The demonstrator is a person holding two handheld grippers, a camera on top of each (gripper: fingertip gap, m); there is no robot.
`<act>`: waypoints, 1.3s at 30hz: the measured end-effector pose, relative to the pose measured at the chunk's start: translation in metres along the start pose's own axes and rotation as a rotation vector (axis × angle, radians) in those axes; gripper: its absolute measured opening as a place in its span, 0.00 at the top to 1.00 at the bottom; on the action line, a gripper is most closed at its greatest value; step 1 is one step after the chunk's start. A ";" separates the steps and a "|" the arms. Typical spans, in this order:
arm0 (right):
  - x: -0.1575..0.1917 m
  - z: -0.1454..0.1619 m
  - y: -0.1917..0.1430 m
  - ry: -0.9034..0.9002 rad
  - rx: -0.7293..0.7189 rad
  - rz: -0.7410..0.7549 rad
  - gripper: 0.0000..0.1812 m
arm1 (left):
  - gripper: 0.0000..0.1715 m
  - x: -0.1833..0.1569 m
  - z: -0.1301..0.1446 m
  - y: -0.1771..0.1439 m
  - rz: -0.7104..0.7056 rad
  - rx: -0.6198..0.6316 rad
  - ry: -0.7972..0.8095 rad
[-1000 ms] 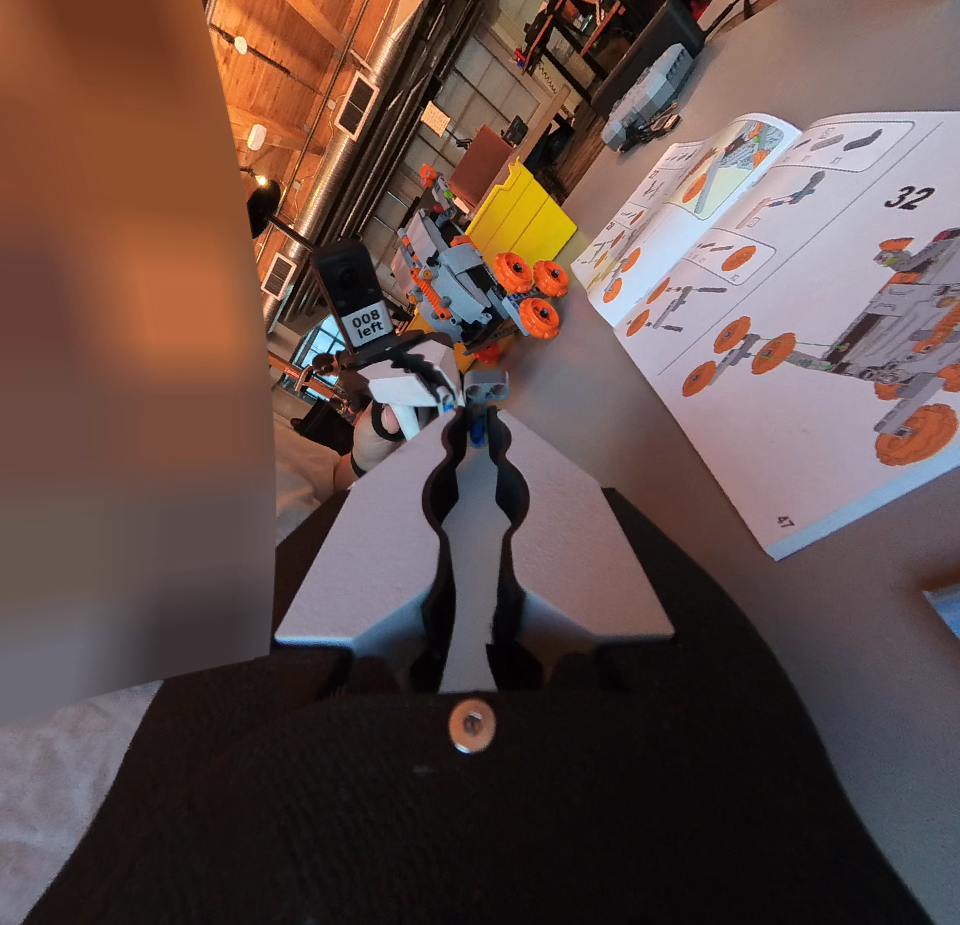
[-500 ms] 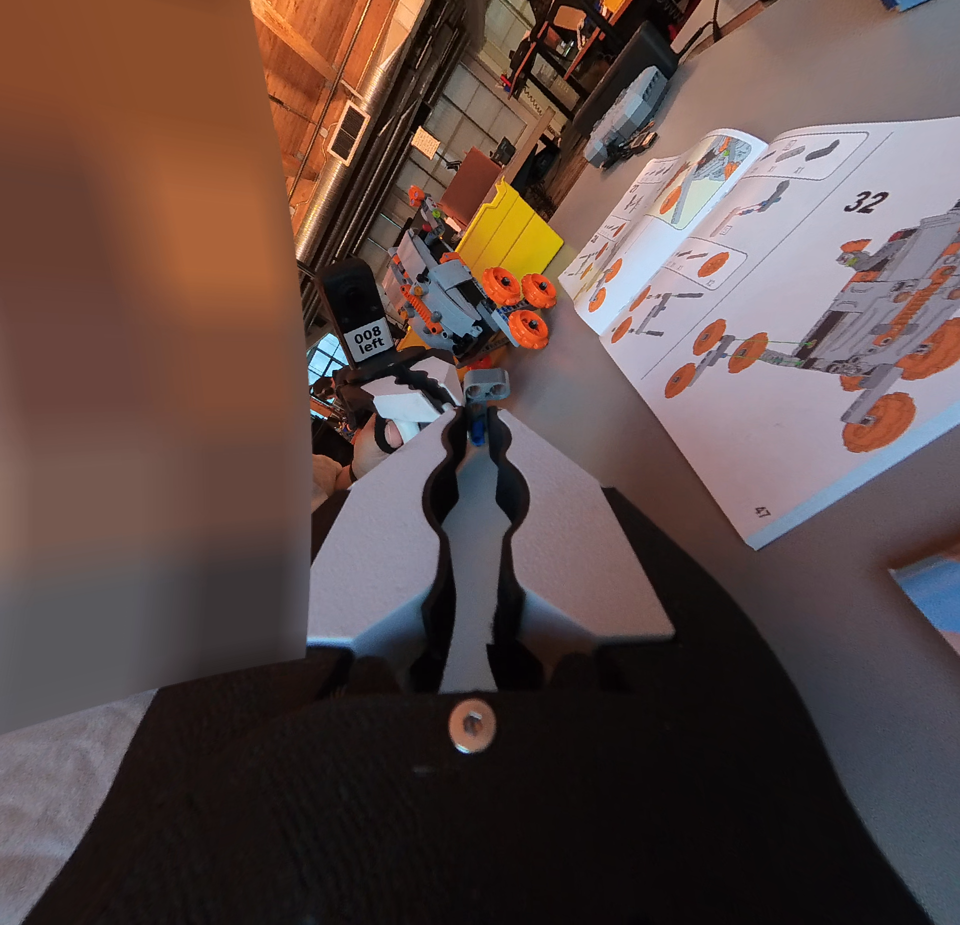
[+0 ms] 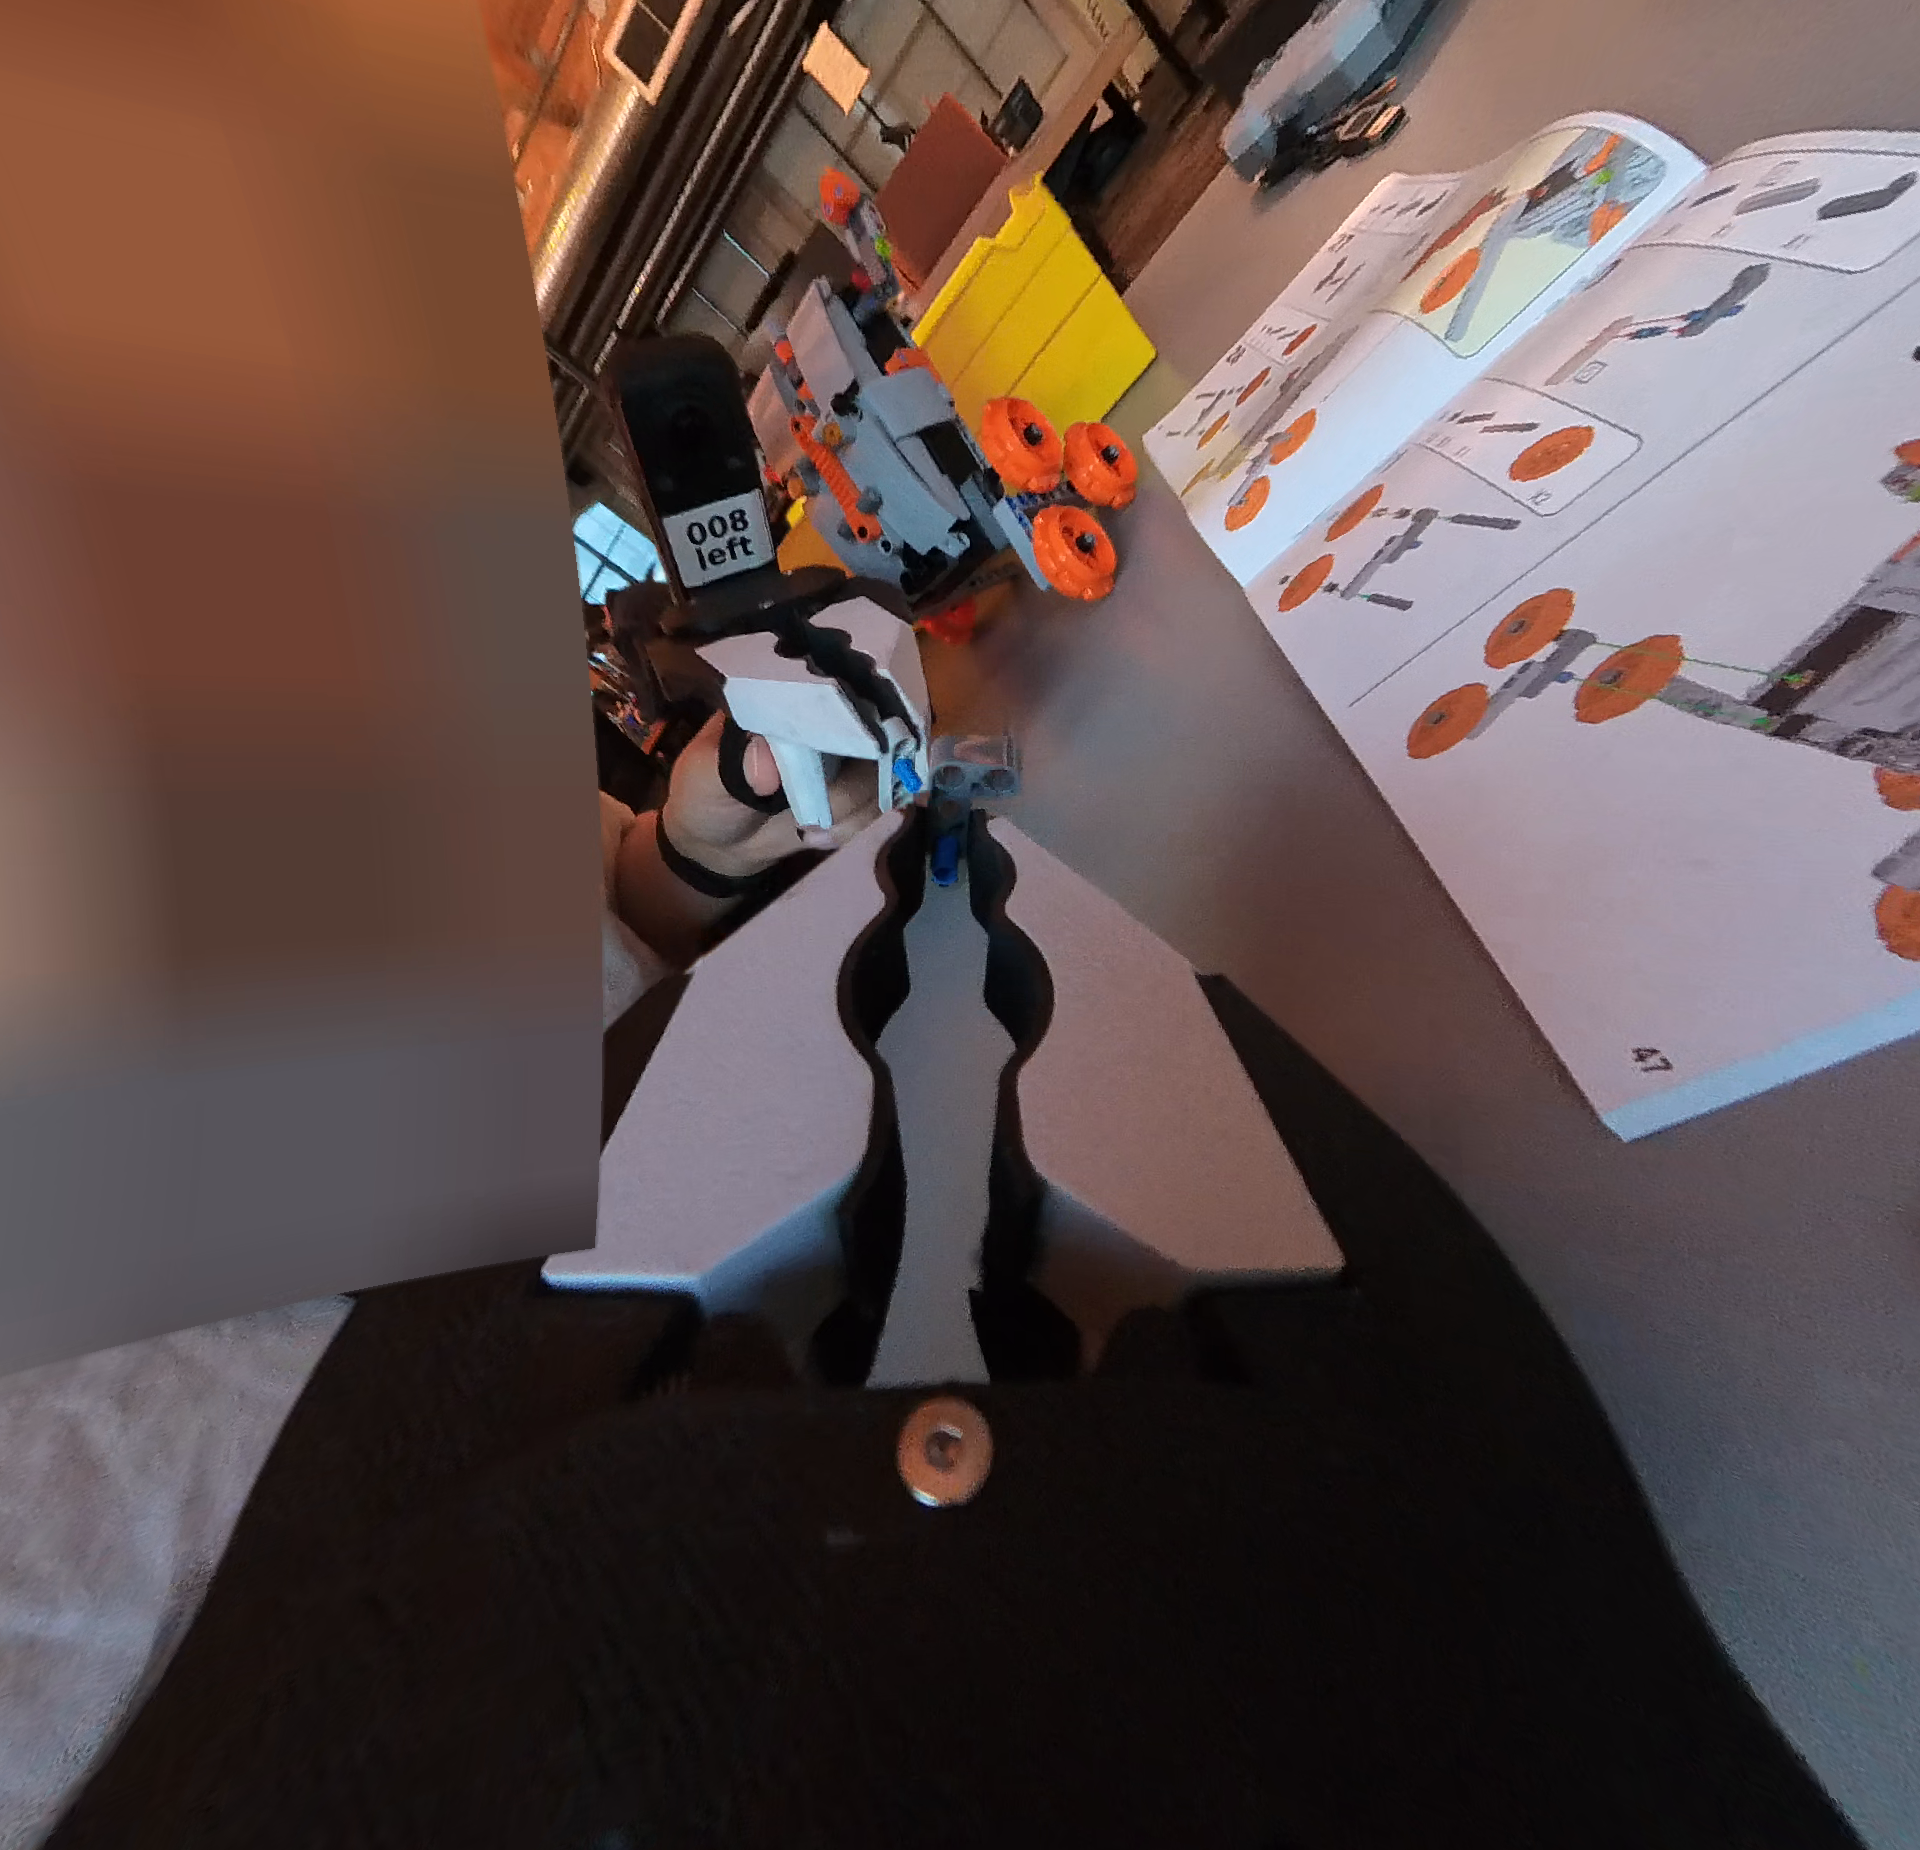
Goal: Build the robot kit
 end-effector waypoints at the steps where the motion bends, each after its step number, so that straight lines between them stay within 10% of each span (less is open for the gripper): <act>1: 0.001 0.000 0.002 -0.012 0.006 0.002 0.96 | 0.97 0.000 0.001 0.001 -0.003 0.007 0.006; 25: 0.061 -0.019 0.023 -0.038 -0.247 -0.222 0.96 | 0.97 -0.038 -0.023 -0.012 0.425 -0.165 -0.183; 39: 0.074 -0.010 0.032 -0.070 -0.193 -0.157 0.96 | 0.97 -0.056 -0.029 -0.016 0.412 -0.217 -0.055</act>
Point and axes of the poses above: each gripper's, where its closed fingertips meet, y out along the fingers, z out of its underside, x = y × z across the jaws, the point moved 2 cm from there along -y, back along the fingers, and after that the axes turned 12 degrees about x, right-handed, at the moved point
